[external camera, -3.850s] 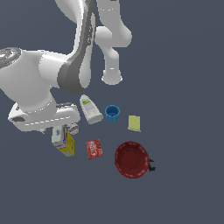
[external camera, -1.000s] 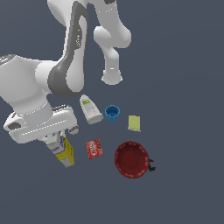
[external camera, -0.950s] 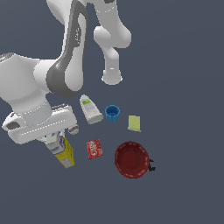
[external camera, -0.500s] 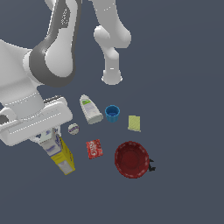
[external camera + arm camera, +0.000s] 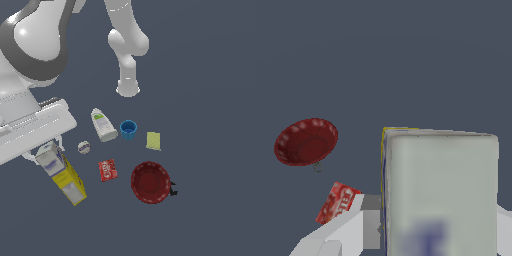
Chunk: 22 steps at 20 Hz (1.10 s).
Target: Pick up a designated object from a clutter of objects.
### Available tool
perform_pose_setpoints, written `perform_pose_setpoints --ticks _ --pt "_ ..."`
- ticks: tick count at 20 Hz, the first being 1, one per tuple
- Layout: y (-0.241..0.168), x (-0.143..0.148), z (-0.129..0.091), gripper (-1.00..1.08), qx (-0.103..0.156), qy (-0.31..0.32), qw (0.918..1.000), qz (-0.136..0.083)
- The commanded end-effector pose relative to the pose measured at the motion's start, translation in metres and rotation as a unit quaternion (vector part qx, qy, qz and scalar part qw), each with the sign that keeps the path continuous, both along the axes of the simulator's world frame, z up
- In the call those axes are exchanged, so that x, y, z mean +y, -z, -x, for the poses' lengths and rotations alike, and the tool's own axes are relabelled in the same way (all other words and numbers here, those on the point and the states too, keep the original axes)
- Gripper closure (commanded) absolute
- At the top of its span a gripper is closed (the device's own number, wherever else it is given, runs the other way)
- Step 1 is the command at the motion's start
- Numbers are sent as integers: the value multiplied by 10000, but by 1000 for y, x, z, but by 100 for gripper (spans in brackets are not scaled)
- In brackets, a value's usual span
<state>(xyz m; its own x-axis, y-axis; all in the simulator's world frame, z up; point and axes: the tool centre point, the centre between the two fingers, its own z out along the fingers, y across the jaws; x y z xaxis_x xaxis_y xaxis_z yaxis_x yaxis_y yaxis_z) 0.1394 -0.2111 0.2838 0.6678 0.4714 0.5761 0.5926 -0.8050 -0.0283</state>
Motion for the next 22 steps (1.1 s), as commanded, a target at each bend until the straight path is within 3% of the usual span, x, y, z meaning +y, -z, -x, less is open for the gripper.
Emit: perform_pose_setpoints --ticks 1,7,12,22 --pt "-13 1 -2 108 -233 -158 9995 -117" --pt "-44 1 -5 108 -799 -556 9944 -419" --pt "-73 0 -4 108 -1320 -924 9844 -701" --pt "-134 -9 8 108 -2390 -1701 9471 -1302"
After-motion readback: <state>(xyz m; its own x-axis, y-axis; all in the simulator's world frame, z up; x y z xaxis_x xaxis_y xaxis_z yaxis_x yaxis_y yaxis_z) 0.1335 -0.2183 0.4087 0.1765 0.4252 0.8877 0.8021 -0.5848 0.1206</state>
